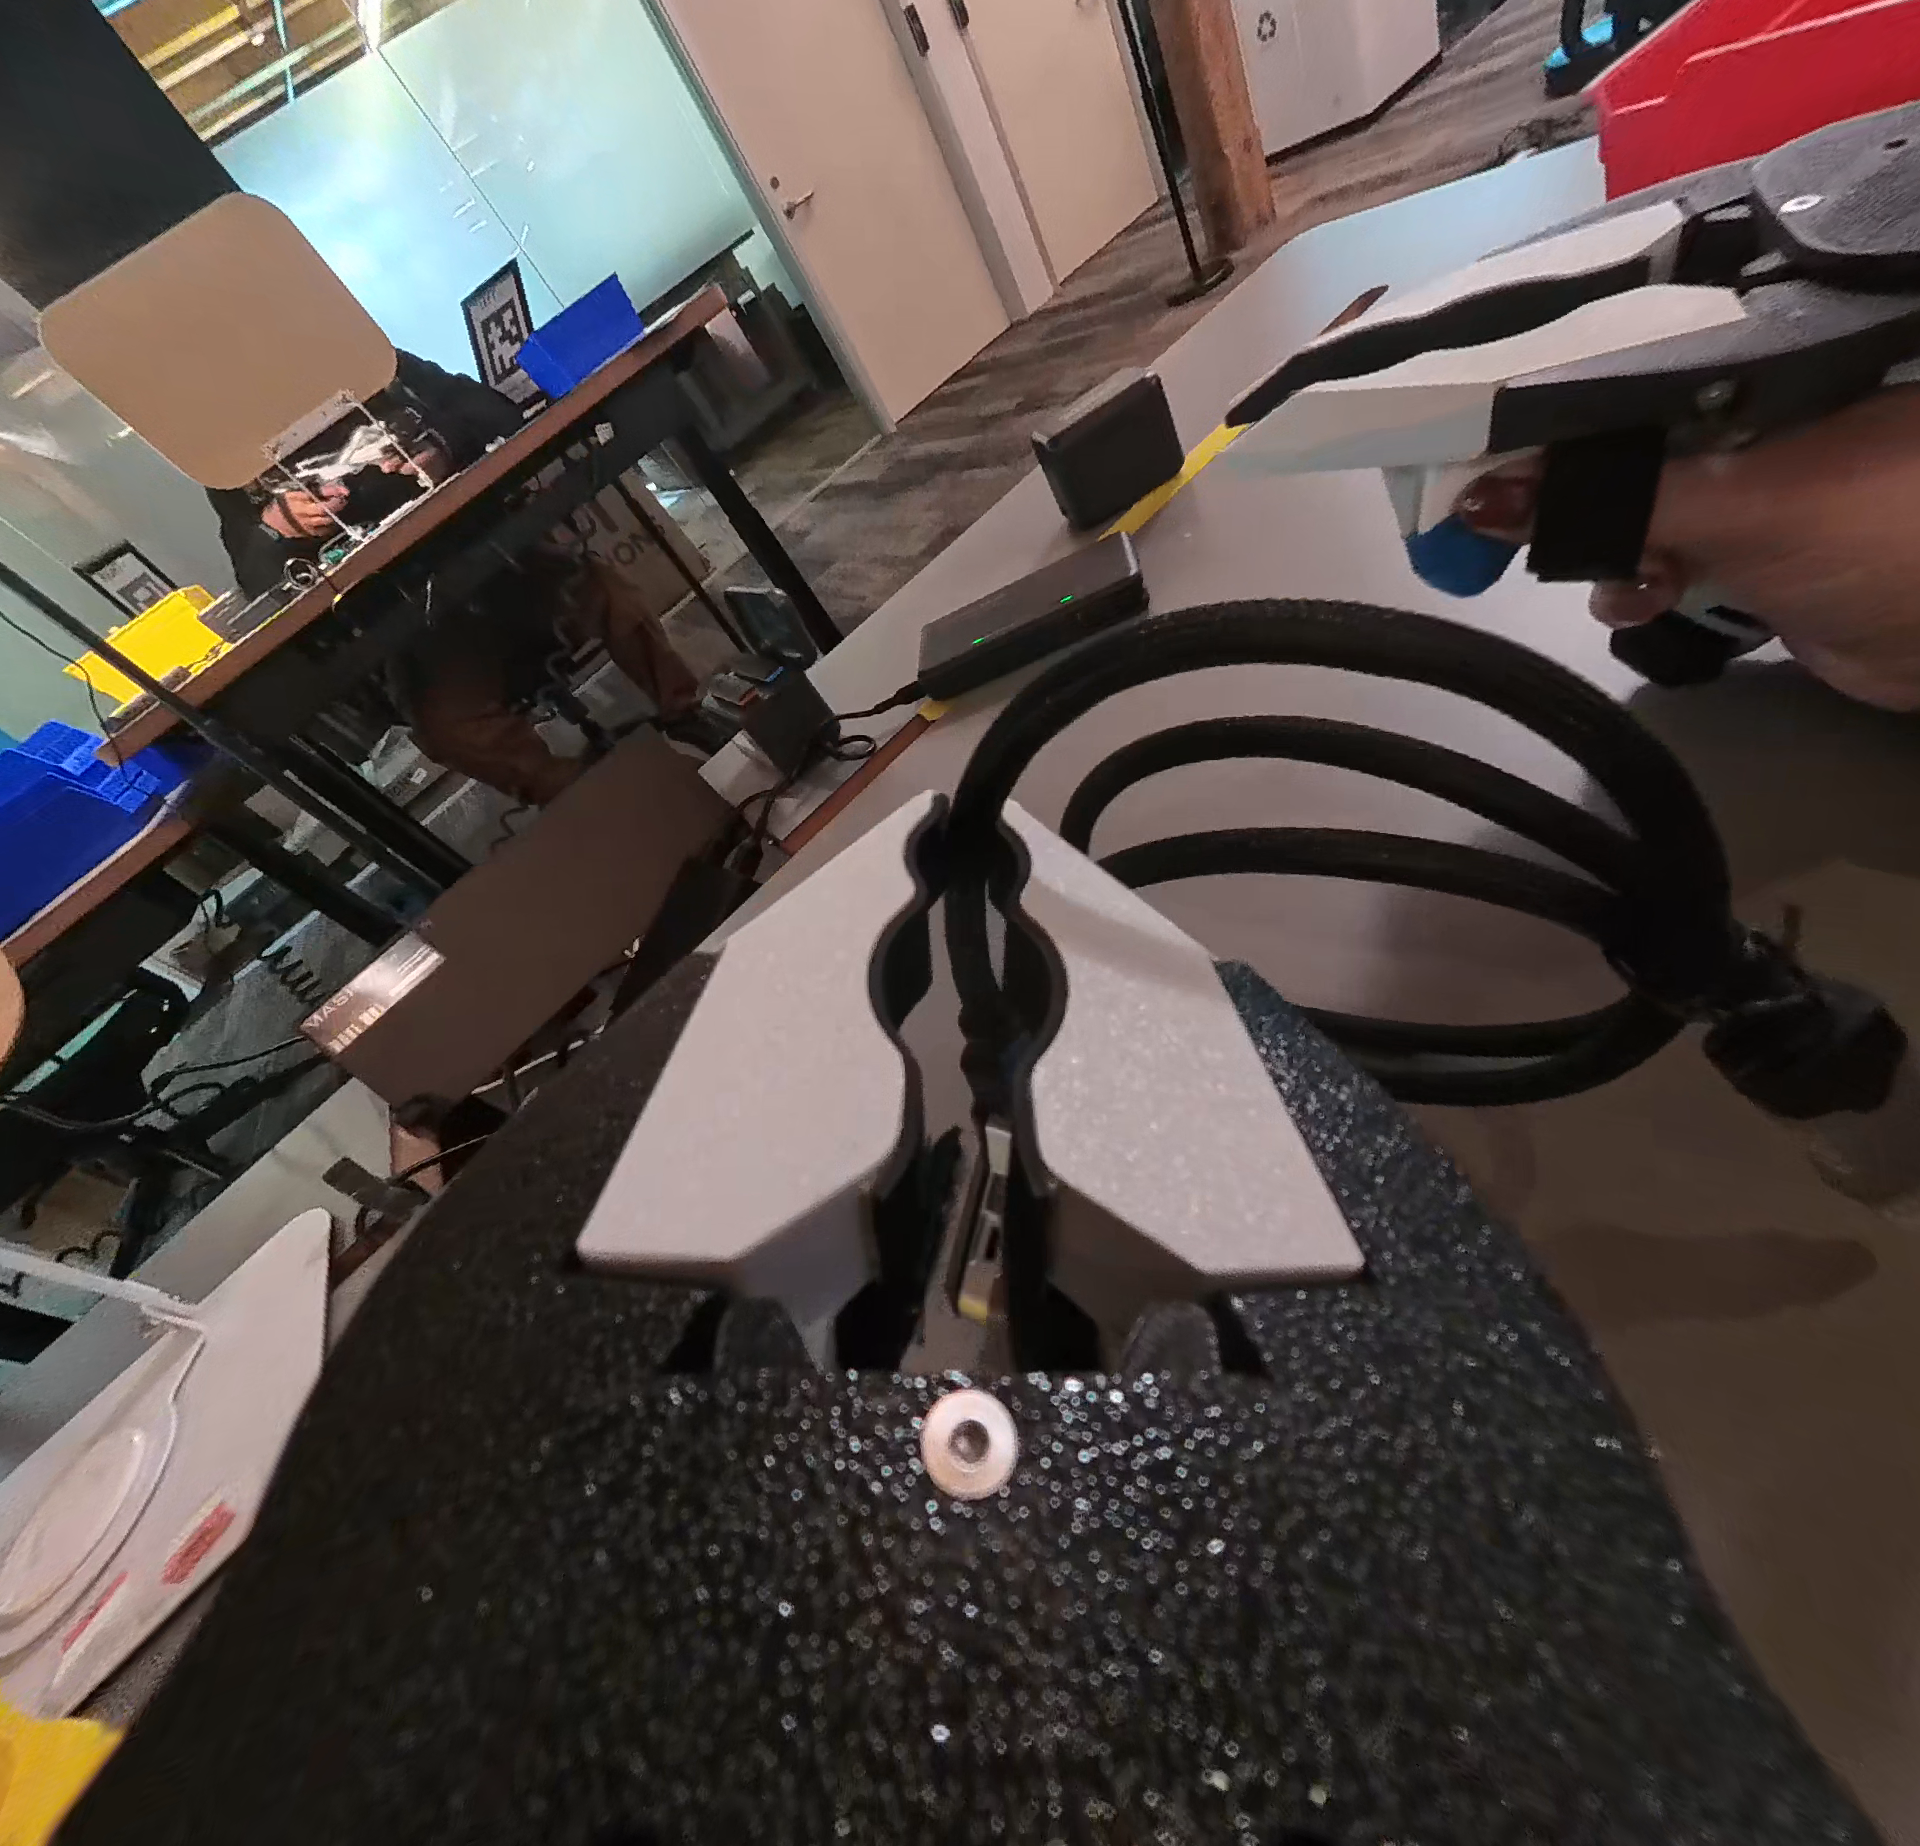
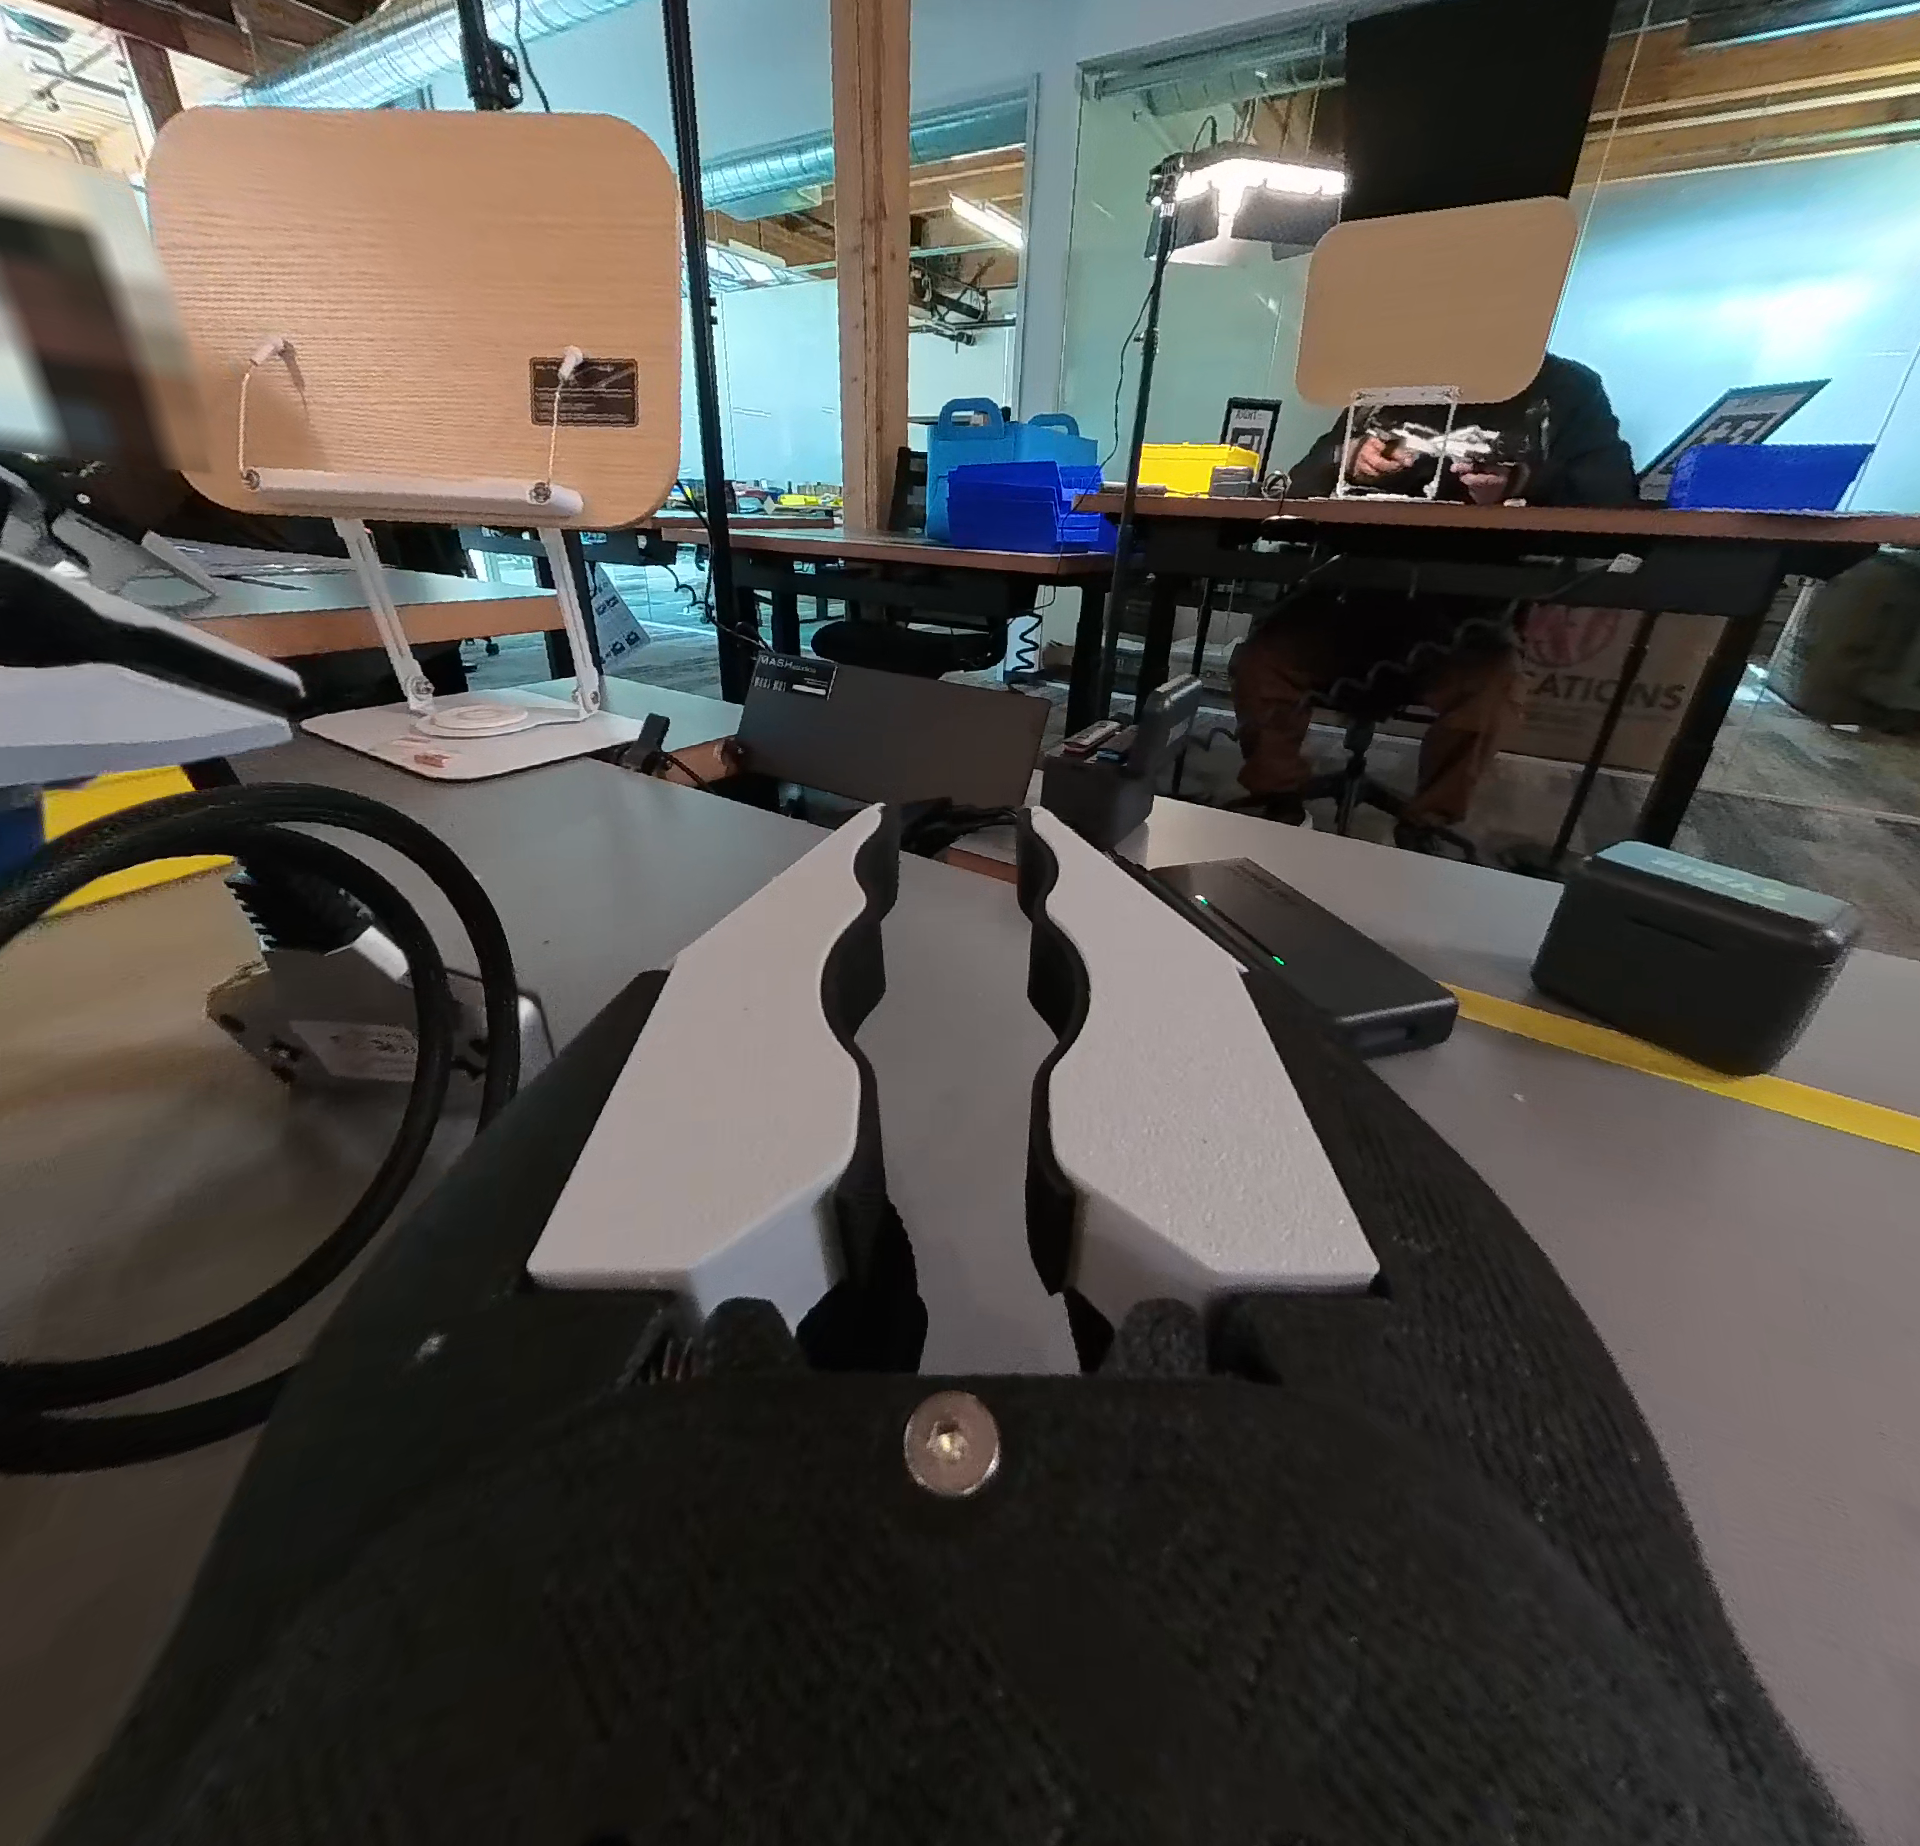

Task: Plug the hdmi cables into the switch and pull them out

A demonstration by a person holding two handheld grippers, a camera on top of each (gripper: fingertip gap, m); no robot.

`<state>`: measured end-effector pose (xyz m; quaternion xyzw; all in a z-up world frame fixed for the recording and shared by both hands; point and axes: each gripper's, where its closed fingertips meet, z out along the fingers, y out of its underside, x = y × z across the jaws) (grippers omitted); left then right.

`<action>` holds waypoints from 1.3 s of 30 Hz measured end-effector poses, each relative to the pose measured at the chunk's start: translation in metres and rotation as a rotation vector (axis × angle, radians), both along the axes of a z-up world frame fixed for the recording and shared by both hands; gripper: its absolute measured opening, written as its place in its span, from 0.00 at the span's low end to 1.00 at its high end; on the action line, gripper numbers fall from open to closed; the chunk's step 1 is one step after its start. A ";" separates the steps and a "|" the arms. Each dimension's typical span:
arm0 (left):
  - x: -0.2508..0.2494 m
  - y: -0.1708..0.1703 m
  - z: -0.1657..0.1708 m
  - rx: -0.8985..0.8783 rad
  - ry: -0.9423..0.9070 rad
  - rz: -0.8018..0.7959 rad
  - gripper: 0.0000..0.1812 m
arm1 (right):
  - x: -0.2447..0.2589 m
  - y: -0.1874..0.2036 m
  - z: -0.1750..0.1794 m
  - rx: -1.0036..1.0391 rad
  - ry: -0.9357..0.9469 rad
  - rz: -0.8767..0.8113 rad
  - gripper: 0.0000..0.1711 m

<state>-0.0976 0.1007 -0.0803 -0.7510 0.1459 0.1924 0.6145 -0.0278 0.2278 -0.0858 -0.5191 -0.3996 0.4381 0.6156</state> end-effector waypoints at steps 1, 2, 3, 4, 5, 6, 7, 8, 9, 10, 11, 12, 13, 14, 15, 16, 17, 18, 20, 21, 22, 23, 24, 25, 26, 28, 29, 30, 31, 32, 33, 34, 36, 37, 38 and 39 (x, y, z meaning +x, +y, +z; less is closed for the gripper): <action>0.001 0.000 -0.001 0.007 -0.005 -0.004 0.03 | -0.001 -0.001 0.000 0.005 -0.003 0.002 0.12; 0.002 0.000 -0.002 0.015 -0.011 -0.006 0.03 | -0.001 -0.002 -0.001 0.009 -0.008 0.004 0.12; 0.003 0.001 -0.004 0.023 -0.023 -0.011 0.04 | -0.002 -0.002 -0.001 0.013 -0.012 0.004 0.12; 0.004 0.000 -0.005 0.034 -0.042 -0.018 0.04 | -0.002 -0.003 -0.001 0.017 -0.014 0.004 0.12; 0.004 -0.001 -0.006 0.041 -0.071 -0.017 0.05 | -0.002 -0.003 -0.001 0.019 -0.015 0.005 0.12; 0.003 -0.002 -0.009 0.038 -0.103 -0.009 0.06 | -0.002 -0.003 -0.001 0.018 -0.015 0.007 0.12; 0.001 -0.003 -0.012 0.032 -0.130 0.011 0.09 | -0.002 -0.003 -0.002 0.015 -0.014 0.008 0.12; -0.003 -0.006 -0.015 0.030 -0.151 0.039 0.14 | -0.002 -0.003 -0.002 0.013 -0.015 0.009 0.12; -0.005 -0.009 -0.017 0.027 -0.167 0.055 0.19 | -0.002 -0.003 -0.002 0.011 -0.016 0.009 0.12; -0.004 -0.015 -0.017 0.025 -0.177 0.058 0.22 | -0.002 -0.003 -0.002 0.011 -0.015 0.009 0.12; -0.001 -0.021 -0.017 0.025 -0.185 0.054 0.26 | -0.002 -0.003 -0.002 0.010 -0.013 0.010 0.12; 0.003 -0.028 -0.016 0.029 -0.191 0.048 0.29 | -0.002 -0.003 -0.002 0.008 -0.013 0.013 0.12; 0.007 -0.037 -0.015 0.031 -0.191 0.045 0.31 | -0.003 -0.004 -0.003 0.004 -0.013 0.015 0.12; 0.011 -0.046 -0.015 0.026 -0.190 0.044 0.32 | -0.003 -0.004 -0.003 0.001 -0.013 0.020 0.12; 0.015 -0.055 -0.016 0.014 -0.192 0.041 0.33 | -0.004 -0.005 -0.004 0.001 -0.016 0.024 0.12; 0.018 -0.066 -0.016 0.003 -0.197 0.043 0.35 | -0.005 -0.006 -0.004 0.003 -0.020 0.027 0.12; 0.021 -0.077 -0.017 -0.008 -0.201 0.049 0.36 | -0.006 -0.007 -0.005 0.007 -0.025 0.029 0.12; 0.023 -0.089 -0.015 -0.009 -0.201 0.055 0.36 | -0.006 -0.008 -0.005 0.013 -0.029 0.030 0.12; 0.024 -0.116 -0.002 0.035 -0.185 0.087 0.35 | -0.006 -0.008 -0.005 0.022 -0.033 0.029 0.12; 0.020 -0.131 0.006 0.062 -0.172 0.114 0.34 | -0.005 -0.008 -0.005 0.021 -0.033 0.028 0.12; 0.013 -0.147 0.015 0.091 -0.157 0.151 0.33 | -0.005 -0.007 -0.005 0.017 -0.031 0.027 0.12; 0.004 -0.163 0.023 0.115 -0.141 0.192 0.32 | -0.005 -0.007 -0.005 0.011 -0.027 0.027 0.12; -0.008 -0.179 0.032 0.133 -0.125 0.237 0.30 | -0.004 -0.006 -0.005 0.003 -0.023 0.026 0.12; -0.022 -0.195 0.040 0.148 -0.102 0.290 0.30 | -0.004 -0.005 -0.004 -0.003 -0.018 0.026 0.12; -0.039 -0.212 0.047 0.157 -0.074 0.346 0.29 | -0.004 -0.004 -0.004 -0.008 -0.015 0.026 0.12; -0.079 -0.244 0.059 0.145 -0.029 0.502 0.26 | -0.004 -0.004 -0.005 -0.012 -0.016 0.027 0.12; -0.100 -0.259 0.063 0.112 -0.010 0.597 0.26 | -0.004 -0.005 -0.005 -0.011 -0.018 0.028 0.12; -0.116 -0.268 0.064 0.056 0.004 0.645 0.26 | -0.004 -0.005 -0.005 -0.008 -0.020 0.028 0.12; -0.129 -0.273 0.063 -0.001 0.009 0.661 0.26 | -0.004 -0.005 -0.005 -0.005 -0.022 0.028 0.12; -0.139 -0.273 0.064 -0.049 0.028 0.650 0.25 | -0.004 -0.005 -0.006 -0.004 -0.023 0.028 0.12; -0.150 -0.273 0.064 -0.101 0.073 0.639 0.22 | -0.004 -0.005 -0.005 -0.006 -0.021 0.030 0.11; -0.162 -0.273 0.062 -0.164 0.130 0.631 0.19 | -0.004 -0.005 -0.005 -0.008 -0.021 0.030 0.11; -0.180 -0.270 0.051 -0.332 0.218 0.581 0.16 | -0.004 -0.004 -0.006 -0.014 -0.019 0.029 0.11; -0.189 -0.271 0.045 -0.409 0.247 0.564 0.14 | -0.004 -0.003 -0.005 -0.017 -0.016 0.029 0.11; -0.195 -0.269 0.040 -0.468 0.269 0.537 0.14 | -0.004 -0.003 -0.005 -0.020 -0.014 0.028 0.11; -0.200 -0.268 0.036 -0.513 0.278 0.521 0.12 | -0.004 -0.003 -0.005 -0.022 -0.013 0.029 0.11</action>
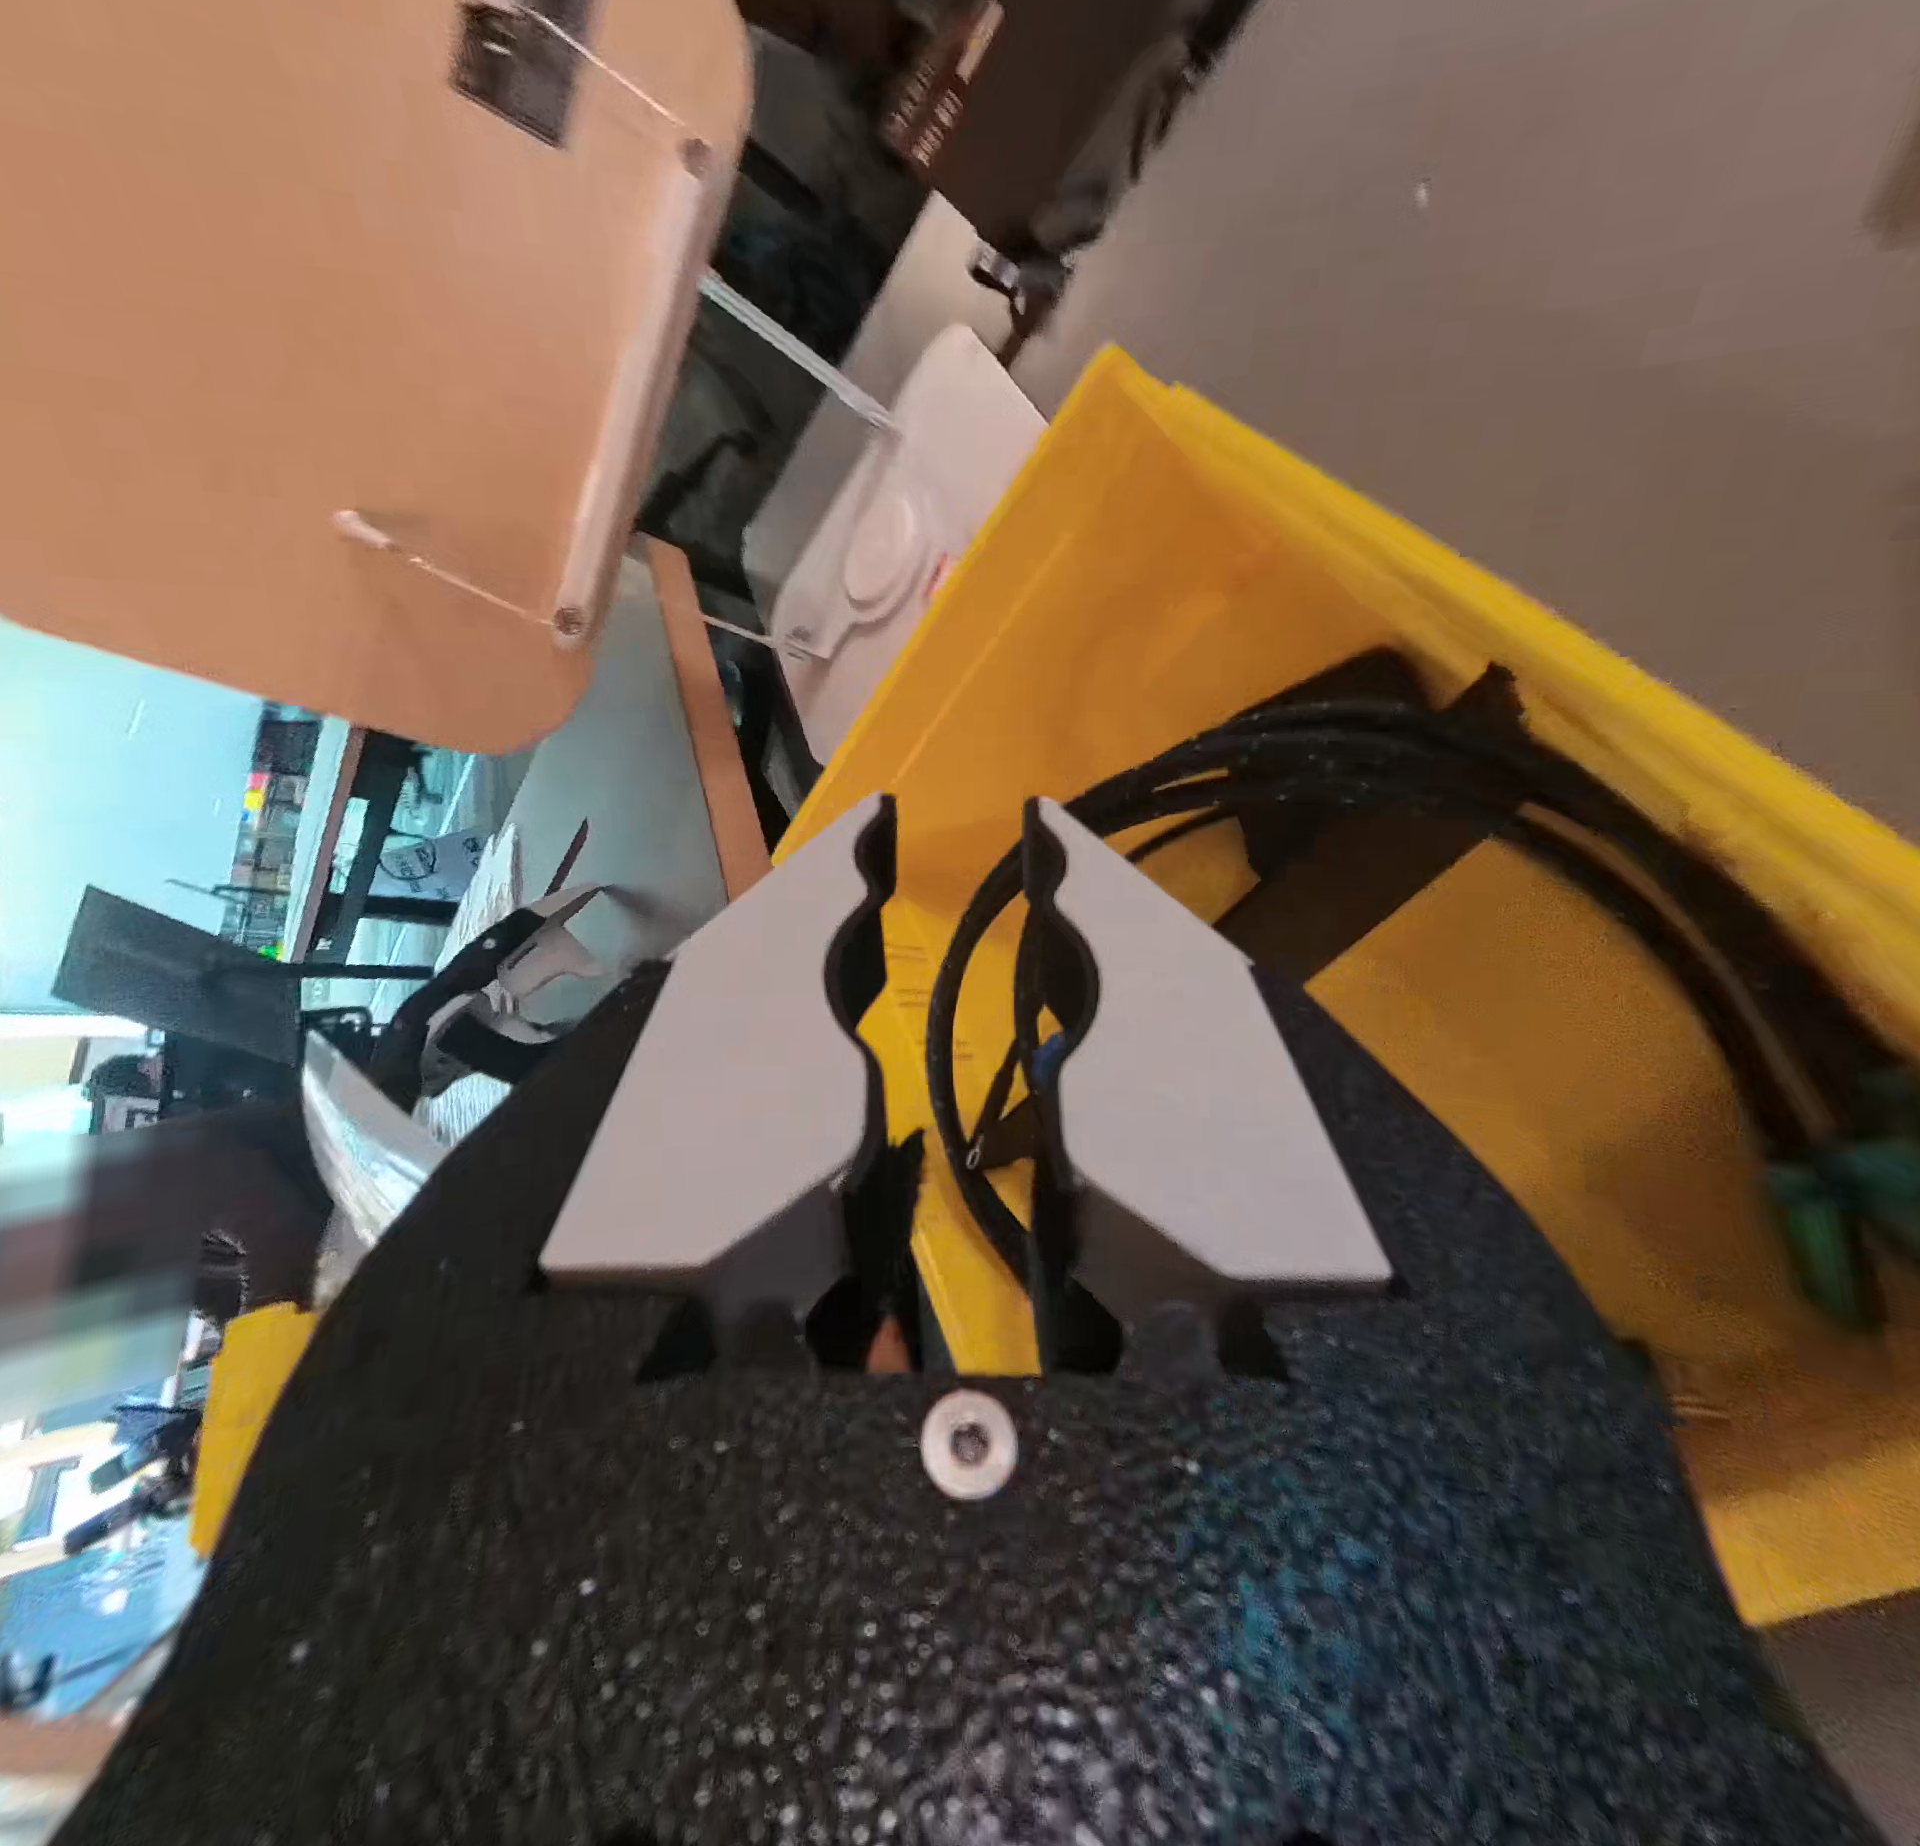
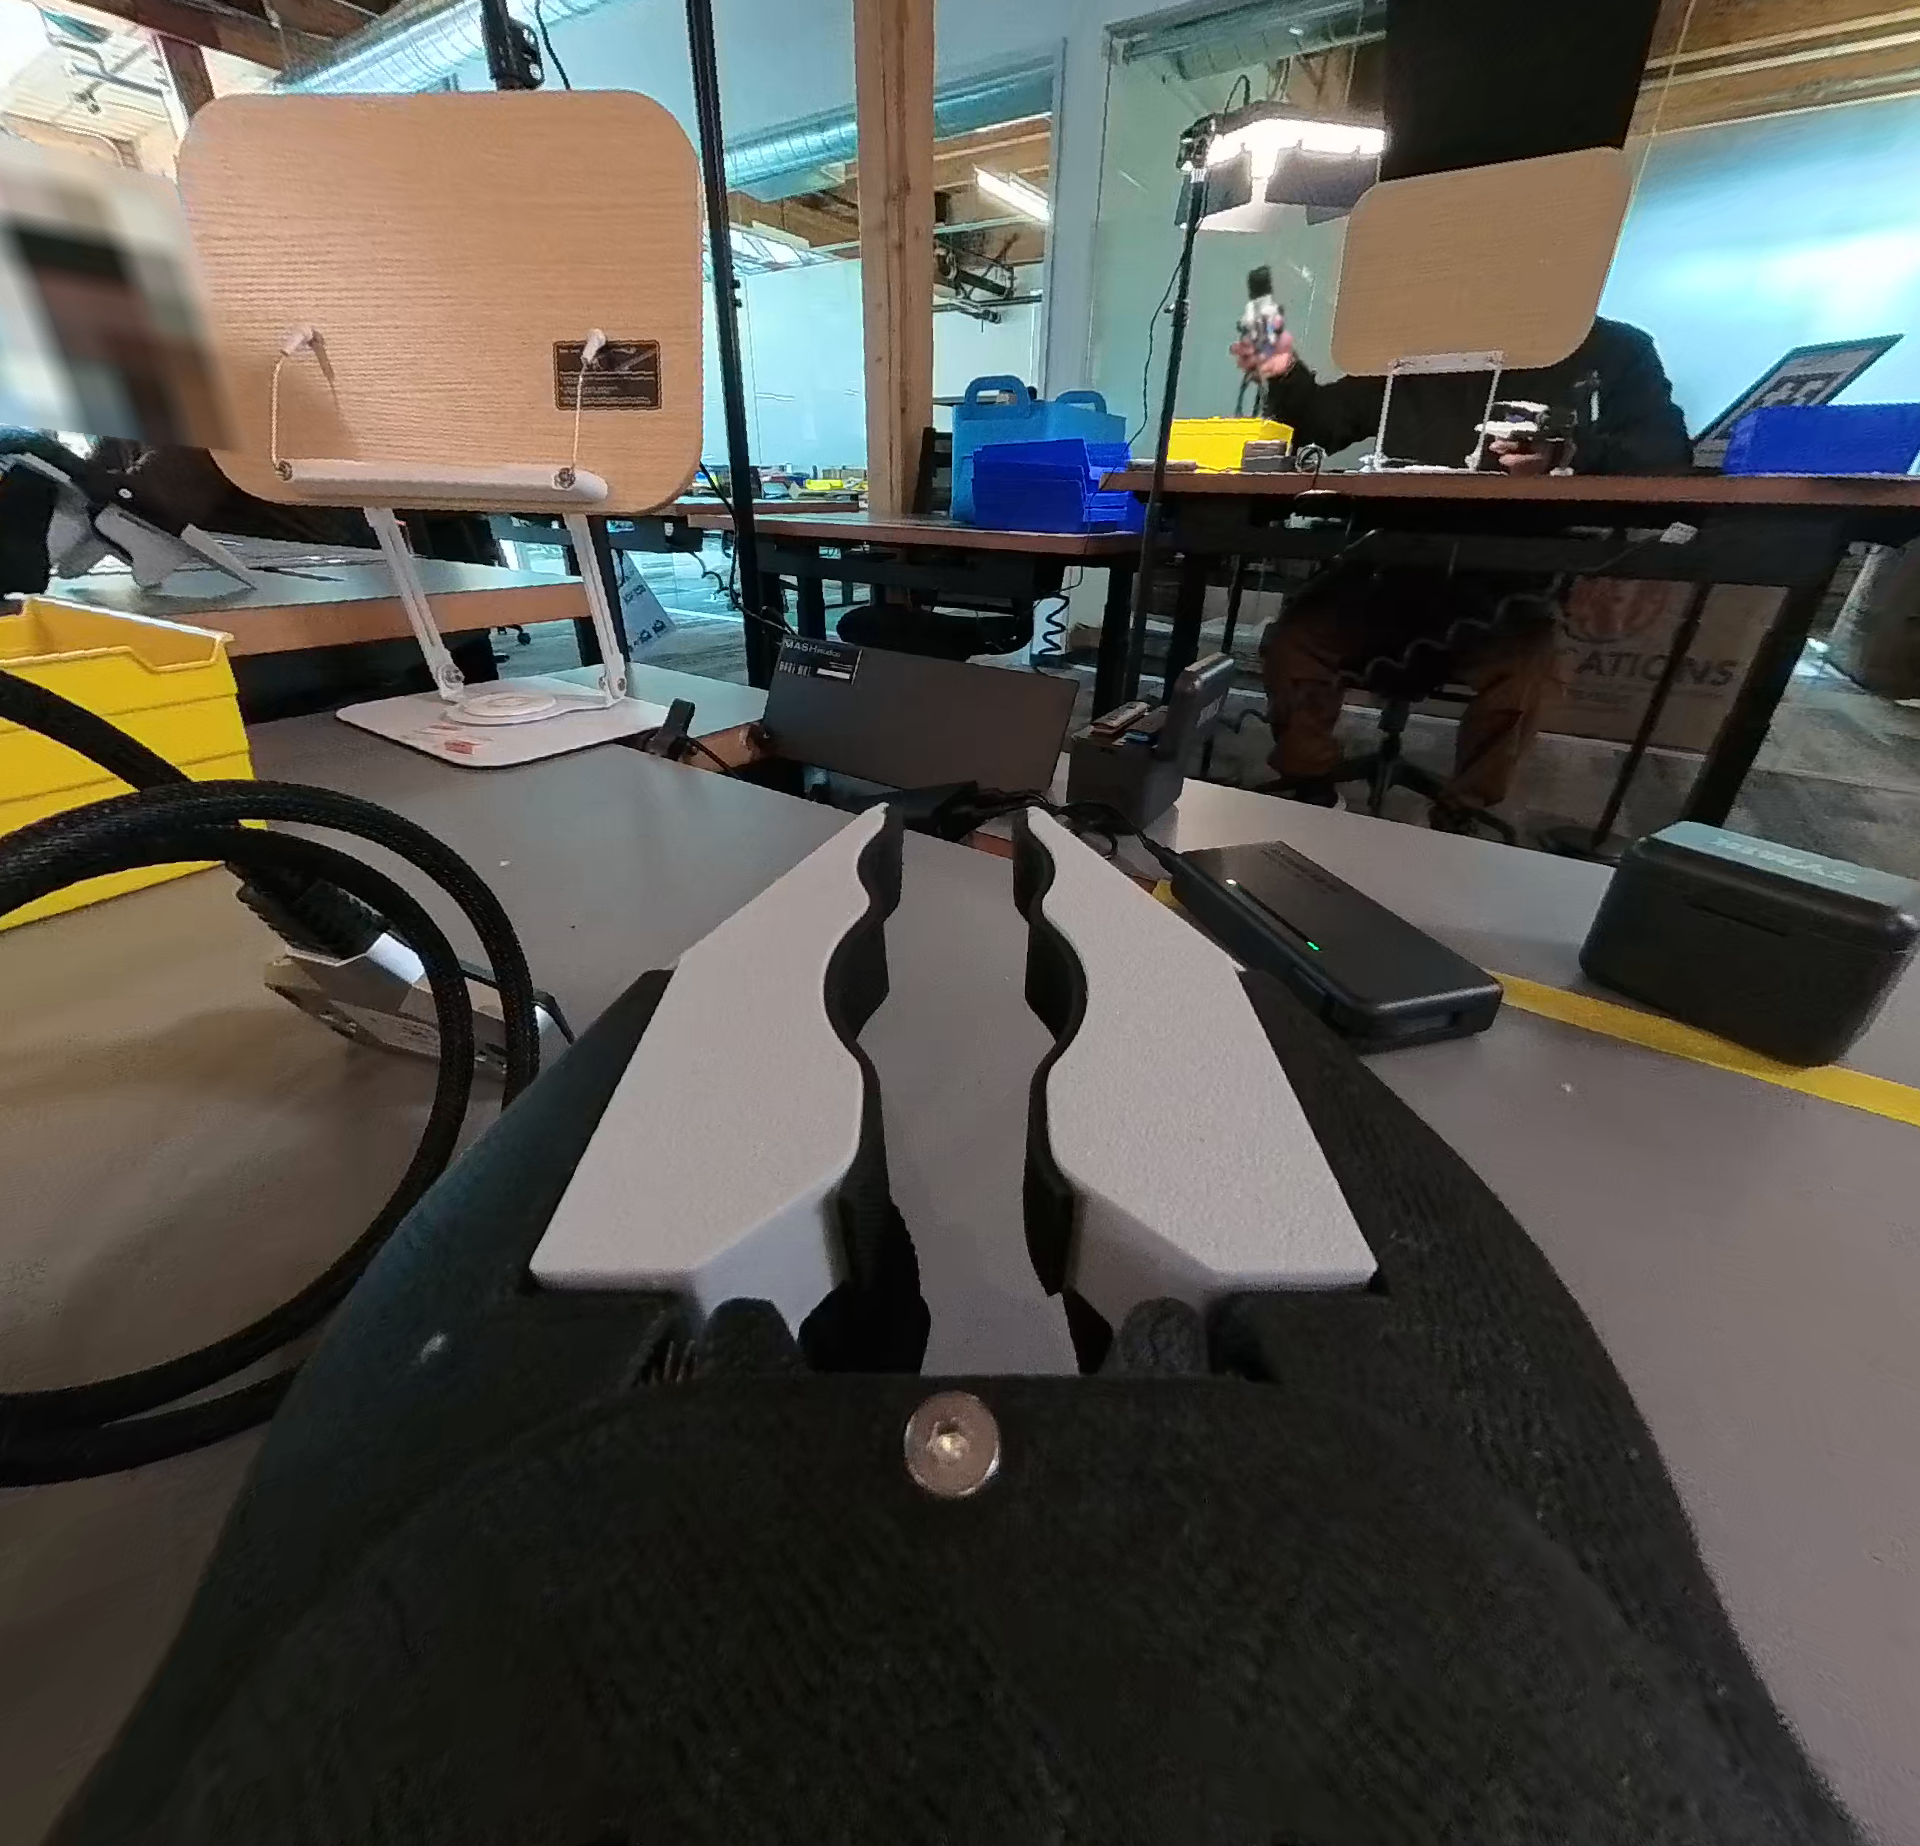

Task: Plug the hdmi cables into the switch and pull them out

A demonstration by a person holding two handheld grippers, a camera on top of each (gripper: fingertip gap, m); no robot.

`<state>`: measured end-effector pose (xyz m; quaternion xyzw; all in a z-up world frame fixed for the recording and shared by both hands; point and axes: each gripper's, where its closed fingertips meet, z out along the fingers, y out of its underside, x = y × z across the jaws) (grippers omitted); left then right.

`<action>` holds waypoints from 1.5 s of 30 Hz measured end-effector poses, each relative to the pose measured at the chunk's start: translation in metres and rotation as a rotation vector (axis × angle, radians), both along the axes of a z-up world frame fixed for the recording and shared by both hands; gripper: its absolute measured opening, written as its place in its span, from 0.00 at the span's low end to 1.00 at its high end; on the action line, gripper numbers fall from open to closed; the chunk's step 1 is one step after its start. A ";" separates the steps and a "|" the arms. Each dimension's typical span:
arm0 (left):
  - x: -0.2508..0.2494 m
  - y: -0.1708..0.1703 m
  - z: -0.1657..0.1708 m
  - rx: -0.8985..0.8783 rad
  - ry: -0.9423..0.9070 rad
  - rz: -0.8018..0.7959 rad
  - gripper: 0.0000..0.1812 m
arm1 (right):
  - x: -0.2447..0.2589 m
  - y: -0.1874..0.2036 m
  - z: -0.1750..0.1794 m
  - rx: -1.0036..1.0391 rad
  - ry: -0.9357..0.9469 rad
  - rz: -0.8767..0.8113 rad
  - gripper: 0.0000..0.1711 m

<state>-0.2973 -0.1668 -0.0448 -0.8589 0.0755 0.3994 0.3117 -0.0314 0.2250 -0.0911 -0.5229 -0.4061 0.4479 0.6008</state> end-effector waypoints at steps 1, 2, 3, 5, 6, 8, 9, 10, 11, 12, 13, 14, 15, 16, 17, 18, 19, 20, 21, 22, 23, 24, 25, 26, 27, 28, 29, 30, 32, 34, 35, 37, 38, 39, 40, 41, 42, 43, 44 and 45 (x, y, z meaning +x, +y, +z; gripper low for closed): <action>-0.002 0.003 -0.005 -0.046 -0.014 -0.014 0.12 | 0.000 0.000 0.000 -0.002 0.000 0.001 0.11; -0.001 0.007 -0.012 -0.104 -0.026 -0.037 0.12 | 0.000 0.000 0.000 -0.003 -0.001 0.002 0.11; -0.001 0.009 -0.018 -0.167 -0.020 -0.056 0.12 | -0.001 0.000 -0.001 -0.002 -0.003 0.003 0.11; 0.001 0.012 -0.028 -0.283 -0.010 -0.118 0.12 | -0.001 -0.001 -0.001 -0.001 -0.007 0.006 0.11; 0.000 0.014 -0.032 -0.320 -0.015 -0.134 0.12 | -0.002 -0.001 -0.001 0.000 -0.008 0.007 0.11; 0.001 0.015 -0.038 -0.375 -0.067 -0.169 0.14 | -0.002 -0.002 -0.001 0.001 -0.010 0.008 0.11; 0.003 0.016 -0.041 -0.395 -0.104 -0.188 0.15 | -0.002 -0.002 -0.002 0.001 -0.010 0.008 0.11; 0.005 0.016 -0.044 -0.415 -0.141 -0.206 0.16 | -0.002 -0.002 -0.002 -0.001 -0.009 0.009 0.11; 0.006 0.015 -0.047 -0.439 -0.173 -0.218 0.17 | -0.002 -0.002 -0.002 -0.003 -0.009 0.010 0.11; 0.005 0.014 -0.049 -0.464 -0.188 -0.223 0.17 | -0.002 -0.002 -0.002 -0.005 -0.009 0.010 0.11; 0.004 0.012 -0.050 -0.493 -0.194 -0.224 0.17 | -0.003 -0.002 -0.002 -0.006 -0.009 0.011 0.11; 0.002 0.011 -0.052 -0.519 -0.198 -0.223 0.18 | -0.003 -0.002 -0.002 -0.006 -0.011 0.013 0.11; 0.000 0.010 -0.054 -0.541 -0.204 -0.220 0.18 | -0.003 -0.002 -0.002 -0.005 -0.012 0.014 0.11; -0.001 0.009 -0.056 -0.557 -0.212 -0.218 0.18 | -0.004 -0.003 -0.002 -0.003 -0.014 0.014 0.11; -0.002 0.009 -0.058 -0.570 -0.221 -0.217 0.17 | -0.004 -0.003 -0.003 -0.001 -0.016 0.015 0.11; -0.003 0.009 -0.059 -0.576 -0.228 -0.217 0.14 | -0.004 -0.003 -0.003 0.000 -0.017 0.016 0.11; -0.003 0.009 -0.061 -0.580 -0.238 -0.219 0.12 | -0.004 -0.003 -0.003 0.000 -0.019 0.016 0.11; -0.003 0.010 -0.061 -0.579 -0.247 -0.216 0.12 | -0.004 -0.003 -0.003 0.000 -0.018 0.016 0.11; -0.004 0.010 -0.061 -0.575 -0.250 -0.211 0.10 | -0.004 -0.003 -0.003 -0.001 -0.018 0.016 0.11; -0.003 0.010 -0.060 -0.575 -0.258 -0.210 0.09 | -0.004 -0.003 -0.003 -0.003 -0.017 0.016 0.11; -0.002 0.010 -0.059 -0.571 -0.259 -0.205 0.07 | -0.004 -0.003 -0.003 -0.004 -0.016 0.016 0.11; -0.002 0.009 -0.057 -0.572 -0.250 -0.199 0.07 | -0.004 -0.003 -0.003 -0.005 -0.016 0.016 0.11; -0.002 0.007 -0.055 -0.578 -0.243 -0.195 0.06 | -0.004 -0.003 -0.003 -0.006 -0.016 0.017 0.11; -0.001 0.005 -0.054 -0.582 -0.234 -0.188 0.06 | -0.004 -0.003 -0.003 -0.006 -0.017 0.018 0.11; -0.001 0.004 -0.052 -0.580 -0.224 -0.184 0.05 | -0.004 -0.003 -0.003 -0.006 -0.018 0.019 0.11; 0.000 0.003 -0.051 -0.580 -0.214 -0.180 0.05 | -0.005 -0.004 -0.003 -0.005 -0.020 0.019 0.11; 0.000 0.001 -0.050 -0.584 -0.203 -0.175 0.05 | -0.005 -0.004 -0.004 -0.004 -0.022 0.020 0.11; 0.001 -0.001 -0.048 -0.587 -0.189 -0.174 0.05 | -0.005 -0.004 -0.004 -0.004 -0.023 0.021 0.11; 0.003 -0.003 -0.043 -0.583 -0.144 -0.174 0.04 | -0.005 -0.004 -0.004 -0.004 -0.022 0.021 0.11; 0.007 -0.006 -0.036 -0.566 -0.068 -0.174 0.04 | -0.004 -0.003 -0.004 -0.008 -0.020 0.021 0.11; 0.009 -0.008 -0.032 -0.555 -0.015 -0.170 0.04 | -0.004 -0.003 -0.003 -0.011 -0.019 0.021 0.11; 0.014 -0.013 -0.017 -0.505 0.127 -0.162 0.03 | -0.004 -0.003 -0.003 -0.013 -0.016 0.021 0.11; 0.018 -0.016 -0.008 -0.470 0.207 -0.153 0.03 | -0.004 -0.003 -0.003 -0.014 -0.016 0.022 0.11; 0.023 -0.018 0.004 -0.423 0.298 -0.146 0.03 | -0.005 -0.004 -0.004 -0.013 -0.018 0.024 0.11; 0.029 -0.022 0.016 -0.374 0.382 -0.141 0.03 | -0.005 -0.004 -0.004 -0.011 -0.021 0.025 0.11; 0.036 -0.026 0.027 -0.322 0.459 -0.127 0.03 | -0.005 -0.005 -0.004 -0.009 -0.022 0.026 0.11; 0.042 -0.031 0.038 -0.273 0.535 -0.109 0.03 | -0.006 -0.005 -0.004 -0.008 -0.023 0.026 0.11; 0.048 -0.036 0.049 -0.232 0.607 -0.092 0.03 | -0.006 -0.005 -0.004 -0.008 -0.022 0.027 0.11; 0.054 -0.041 0.059 -0.196 0.677 -0.081 0.03 | -0.006 -0.005 -0.004 -0.008 -0.022 0.027 0.11; 0.059 -0.044 0.072 -0.156 0.751 -0.065 0.03 | -0.006 -0.005 -0.004 -0.010 -0.022 0.028 0.11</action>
